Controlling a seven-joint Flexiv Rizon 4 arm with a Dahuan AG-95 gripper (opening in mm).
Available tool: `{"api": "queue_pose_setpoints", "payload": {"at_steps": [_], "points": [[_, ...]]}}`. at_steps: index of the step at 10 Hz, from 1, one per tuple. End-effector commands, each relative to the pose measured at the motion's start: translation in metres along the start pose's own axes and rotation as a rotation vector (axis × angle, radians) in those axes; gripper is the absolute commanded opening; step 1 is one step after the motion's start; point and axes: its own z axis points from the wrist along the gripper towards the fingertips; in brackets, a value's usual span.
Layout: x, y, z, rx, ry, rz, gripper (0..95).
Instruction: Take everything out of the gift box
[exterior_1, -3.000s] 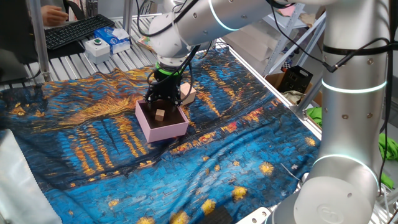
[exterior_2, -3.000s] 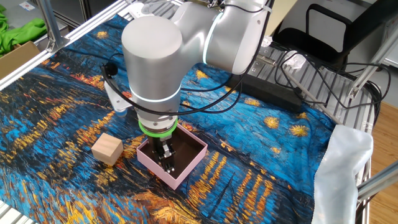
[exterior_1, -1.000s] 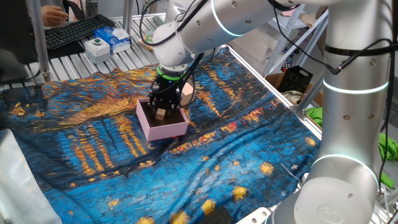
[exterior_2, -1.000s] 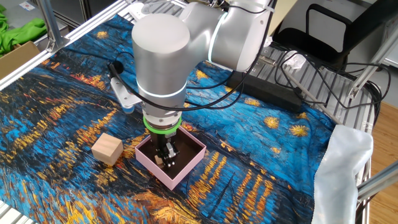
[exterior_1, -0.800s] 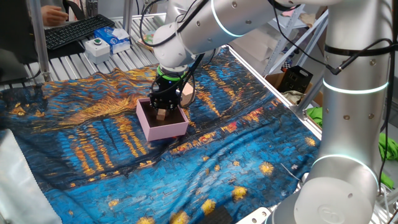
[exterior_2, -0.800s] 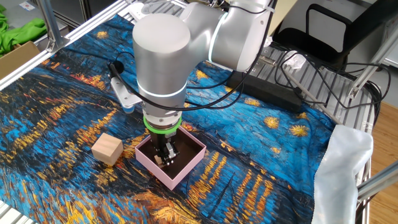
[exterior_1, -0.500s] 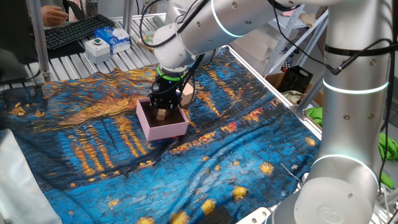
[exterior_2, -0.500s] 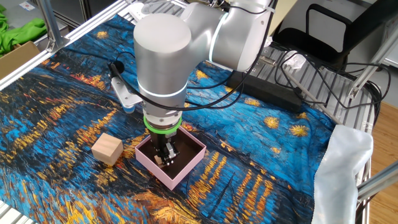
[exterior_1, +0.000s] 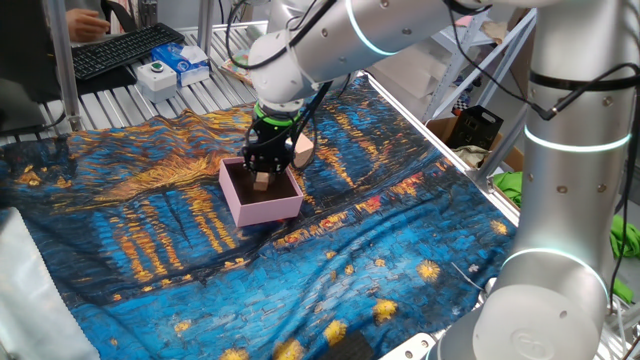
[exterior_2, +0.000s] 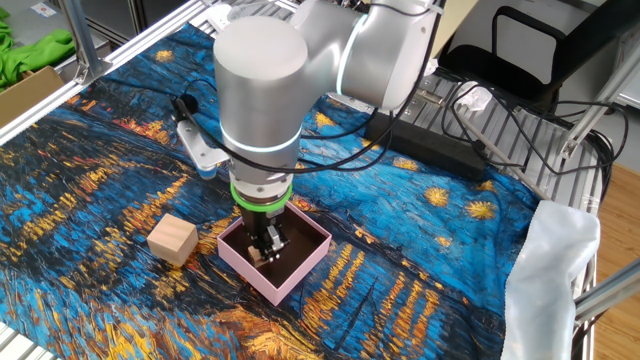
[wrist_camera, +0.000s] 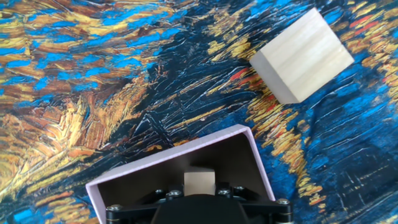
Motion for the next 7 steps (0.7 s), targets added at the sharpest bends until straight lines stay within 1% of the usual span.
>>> {"api": "queue_pose_setpoints", "payload": {"at_steps": [1,2,4,7], "points": [[0.004,-0.001,-0.010,-0.002,-0.002,-0.026,0.0],[0.007,-0.001,-0.017,0.000,-0.003,-0.040,0.0],[0.011,-0.002,-0.026,0.002,0.001,-0.062,0.0],[0.014,-0.005,-0.044,-0.003,0.015,-0.107,0.0]]}}
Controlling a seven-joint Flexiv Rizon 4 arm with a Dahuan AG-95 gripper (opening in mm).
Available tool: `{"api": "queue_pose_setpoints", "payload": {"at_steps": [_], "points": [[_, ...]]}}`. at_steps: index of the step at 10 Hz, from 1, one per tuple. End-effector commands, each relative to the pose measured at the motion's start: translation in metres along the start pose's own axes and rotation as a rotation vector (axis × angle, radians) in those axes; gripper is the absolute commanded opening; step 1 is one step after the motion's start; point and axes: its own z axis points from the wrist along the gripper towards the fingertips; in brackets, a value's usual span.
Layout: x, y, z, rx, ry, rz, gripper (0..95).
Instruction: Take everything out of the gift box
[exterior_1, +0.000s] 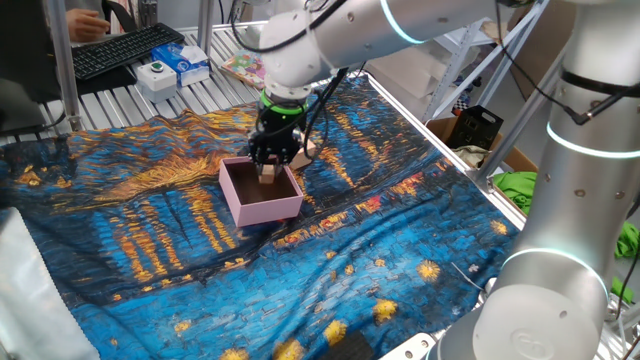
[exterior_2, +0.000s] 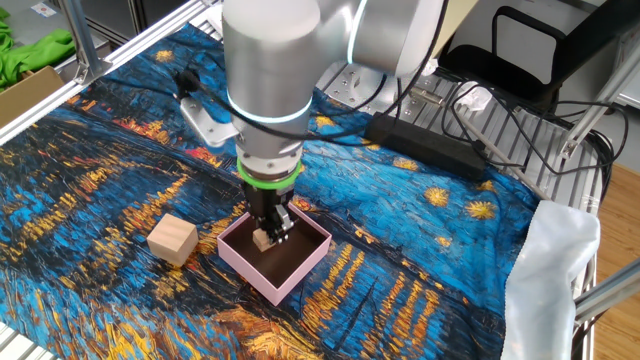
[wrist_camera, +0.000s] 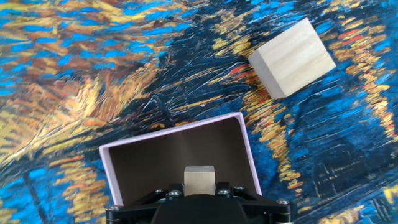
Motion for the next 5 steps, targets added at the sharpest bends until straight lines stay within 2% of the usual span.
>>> {"api": "queue_pose_setpoints", "payload": {"at_steps": [1,5], "points": [[-0.001,-0.003,-0.010,-0.011,0.009,-0.038,0.0],[-0.011,-0.013,-0.036,-0.010,0.026,-0.105,0.0]]}}
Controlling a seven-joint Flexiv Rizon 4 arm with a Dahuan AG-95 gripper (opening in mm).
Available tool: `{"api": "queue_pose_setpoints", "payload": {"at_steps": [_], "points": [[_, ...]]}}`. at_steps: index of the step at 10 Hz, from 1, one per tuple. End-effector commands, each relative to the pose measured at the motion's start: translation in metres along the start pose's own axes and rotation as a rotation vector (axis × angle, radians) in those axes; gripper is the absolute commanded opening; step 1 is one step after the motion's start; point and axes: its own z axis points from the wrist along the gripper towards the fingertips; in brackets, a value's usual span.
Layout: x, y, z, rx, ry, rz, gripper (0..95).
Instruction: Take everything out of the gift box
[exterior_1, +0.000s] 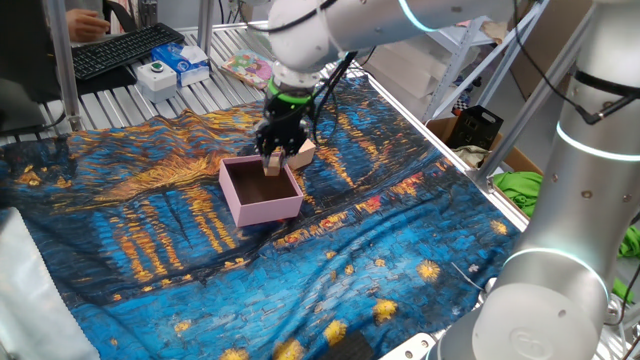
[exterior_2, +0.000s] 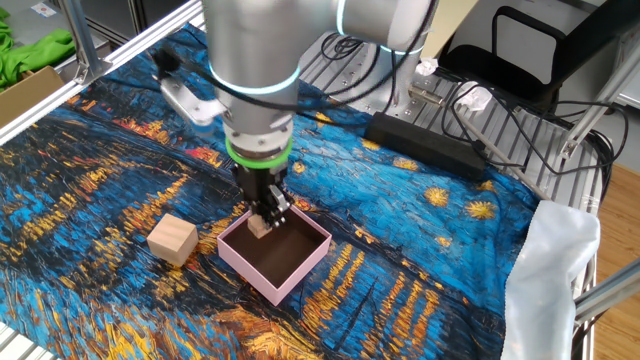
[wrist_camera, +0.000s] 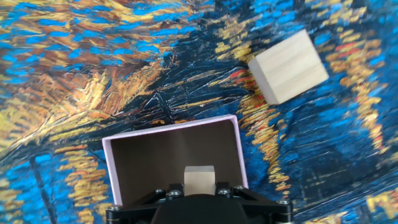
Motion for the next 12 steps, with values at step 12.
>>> {"api": "queue_pose_setpoints", "payload": {"at_steps": [12], "points": [[-0.069,-0.051,-0.030,0.010,0.015,-0.366,0.0]]}}
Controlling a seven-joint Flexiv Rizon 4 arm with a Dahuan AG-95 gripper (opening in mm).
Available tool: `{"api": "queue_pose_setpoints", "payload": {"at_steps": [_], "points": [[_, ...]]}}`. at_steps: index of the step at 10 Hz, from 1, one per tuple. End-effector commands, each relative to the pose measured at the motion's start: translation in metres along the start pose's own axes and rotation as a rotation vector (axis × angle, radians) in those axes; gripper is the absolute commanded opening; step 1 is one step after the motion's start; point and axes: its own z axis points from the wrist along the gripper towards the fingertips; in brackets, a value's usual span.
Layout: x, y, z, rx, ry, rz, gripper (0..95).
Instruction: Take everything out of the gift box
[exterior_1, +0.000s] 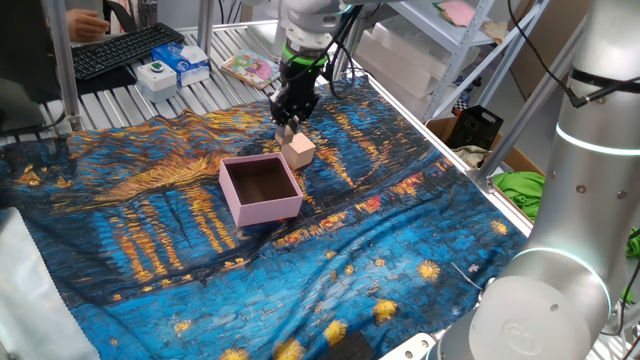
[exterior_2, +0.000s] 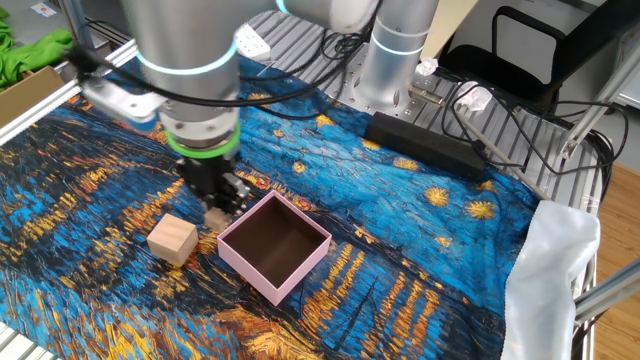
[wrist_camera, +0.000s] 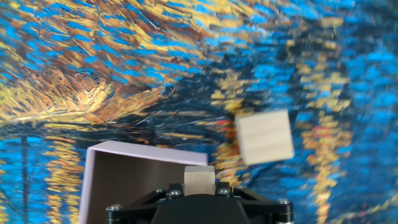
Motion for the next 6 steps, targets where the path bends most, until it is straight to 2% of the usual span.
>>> {"api": "queue_pose_setpoints", "payload": {"at_steps": [1,6], "points": [[-0.004,-0.012,0.001,0.007,-0.007,-0.059,0.0],[-0.014,-0.031,0.009,0.010,-0.017,-0.131,0.0]]}}
